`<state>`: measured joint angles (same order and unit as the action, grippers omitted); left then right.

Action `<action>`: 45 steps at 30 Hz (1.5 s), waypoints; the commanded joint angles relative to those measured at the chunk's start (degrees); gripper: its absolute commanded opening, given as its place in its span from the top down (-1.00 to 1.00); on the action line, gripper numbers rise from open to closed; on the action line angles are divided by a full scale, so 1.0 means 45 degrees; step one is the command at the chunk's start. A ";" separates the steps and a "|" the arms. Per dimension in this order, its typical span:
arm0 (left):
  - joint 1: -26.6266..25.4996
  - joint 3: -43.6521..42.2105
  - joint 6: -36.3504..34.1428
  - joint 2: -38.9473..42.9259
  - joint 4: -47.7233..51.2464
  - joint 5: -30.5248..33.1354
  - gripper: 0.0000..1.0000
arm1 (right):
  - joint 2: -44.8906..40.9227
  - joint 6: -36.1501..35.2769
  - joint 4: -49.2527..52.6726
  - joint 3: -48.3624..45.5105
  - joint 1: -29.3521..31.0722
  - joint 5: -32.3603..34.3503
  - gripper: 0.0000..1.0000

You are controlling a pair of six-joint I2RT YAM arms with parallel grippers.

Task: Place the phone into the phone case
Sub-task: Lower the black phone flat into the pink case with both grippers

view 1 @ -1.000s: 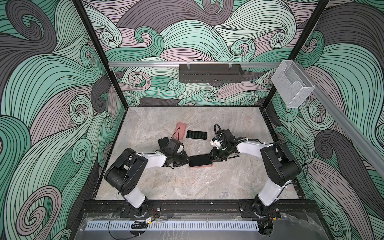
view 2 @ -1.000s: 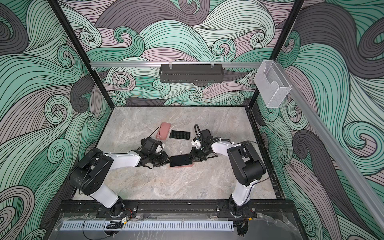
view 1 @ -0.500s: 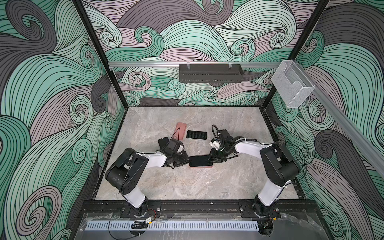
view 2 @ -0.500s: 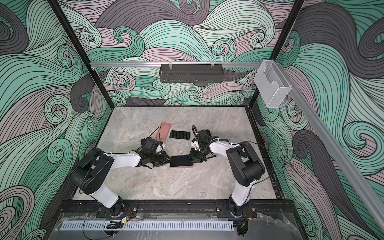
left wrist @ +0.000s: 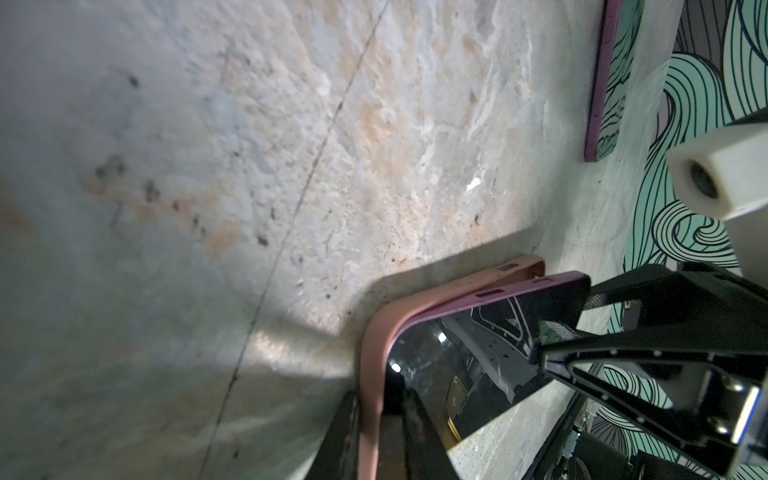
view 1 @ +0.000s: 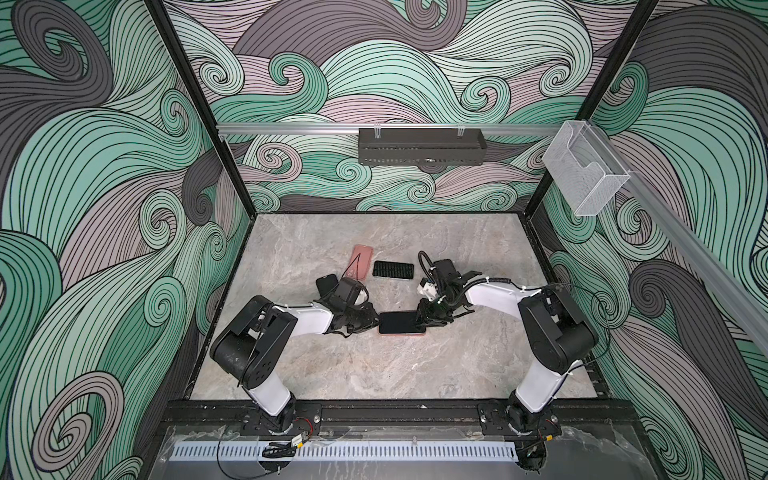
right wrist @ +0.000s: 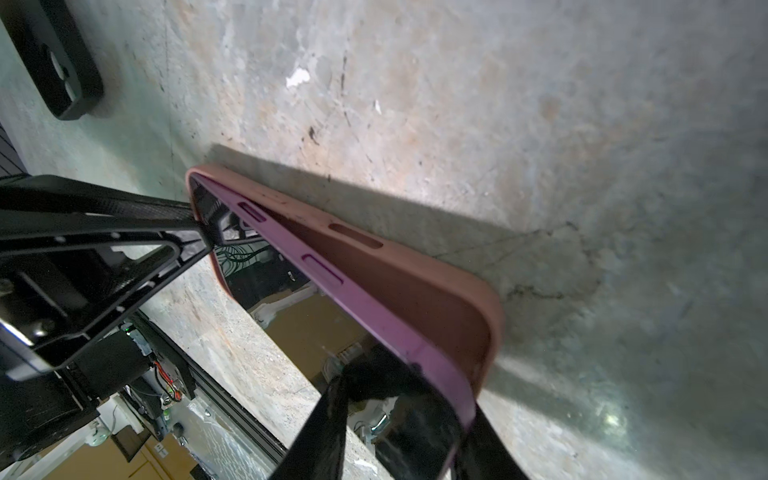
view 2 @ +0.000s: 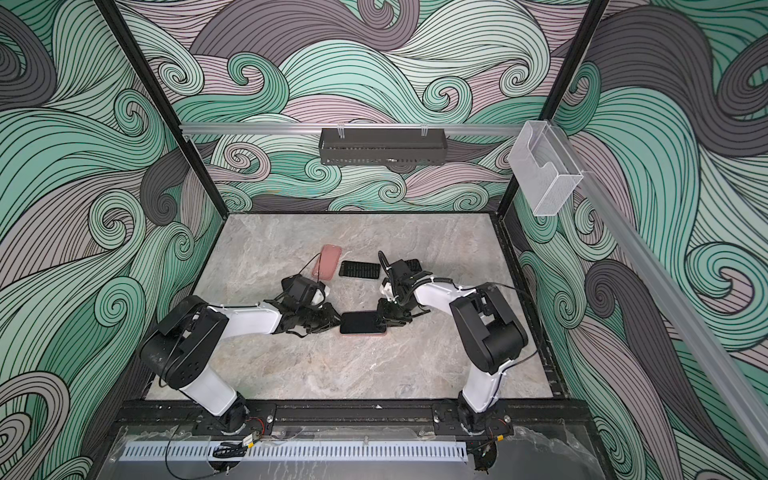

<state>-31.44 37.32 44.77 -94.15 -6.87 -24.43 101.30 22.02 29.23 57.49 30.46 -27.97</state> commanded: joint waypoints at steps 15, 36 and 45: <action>-0.0181 -0.0481 0.0071 -0.0372 0.0004 0.0447 0.58 | -0.0089 -0.0458 0.1323 0.0468 0.0292 0.1249 0.05; -0.0180 -0.0747 0.0109 -0.0710 -0.0481 0.0389 0.59 | -0.0970 -0.0646 0.2371 0.1110 0.0290 0.1134 -0.09; -0.0181 -0.0657 -0.0005 -0.0814 -0.0755 -0.0190 0.56 | -0.0910 -0.0831 0.2842 0.0983 0.0293 0.1901 -0.01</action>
<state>-31.97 35.44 45.50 -95.22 -13.34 -24.93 98.37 19.40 40.05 61.49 31.64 -21.45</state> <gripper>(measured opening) 0.215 0.510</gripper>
